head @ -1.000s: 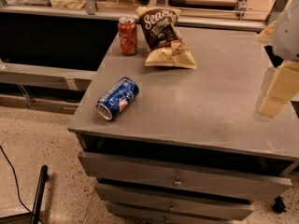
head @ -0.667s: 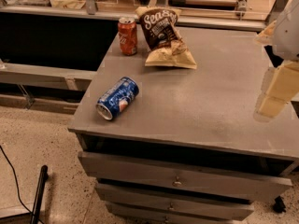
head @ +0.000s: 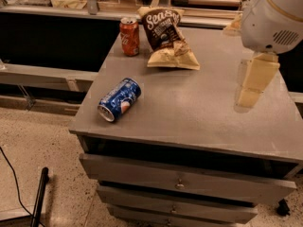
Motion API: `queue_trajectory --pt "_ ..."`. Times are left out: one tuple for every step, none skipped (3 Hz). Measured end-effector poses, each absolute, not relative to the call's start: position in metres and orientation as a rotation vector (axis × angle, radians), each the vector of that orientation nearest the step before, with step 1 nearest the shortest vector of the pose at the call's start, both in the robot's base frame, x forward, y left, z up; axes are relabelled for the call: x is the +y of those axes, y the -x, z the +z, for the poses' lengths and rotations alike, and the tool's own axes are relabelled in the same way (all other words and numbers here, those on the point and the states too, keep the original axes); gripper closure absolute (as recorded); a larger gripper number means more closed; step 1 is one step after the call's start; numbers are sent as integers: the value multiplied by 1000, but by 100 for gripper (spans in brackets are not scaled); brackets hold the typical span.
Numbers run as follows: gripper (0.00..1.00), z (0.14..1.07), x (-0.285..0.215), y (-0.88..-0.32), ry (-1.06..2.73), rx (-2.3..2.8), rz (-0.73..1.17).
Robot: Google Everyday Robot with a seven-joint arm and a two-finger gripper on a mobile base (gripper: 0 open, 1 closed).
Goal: Place pepsi can upright
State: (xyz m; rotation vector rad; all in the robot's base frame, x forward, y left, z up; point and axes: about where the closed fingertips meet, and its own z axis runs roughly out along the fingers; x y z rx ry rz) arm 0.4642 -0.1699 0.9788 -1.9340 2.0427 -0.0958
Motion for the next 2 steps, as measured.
queue_trajectory --pt "0 975 -126 -486 2133 1905 -162" --pt "0 966 -85 -500 2331 1712 -292"
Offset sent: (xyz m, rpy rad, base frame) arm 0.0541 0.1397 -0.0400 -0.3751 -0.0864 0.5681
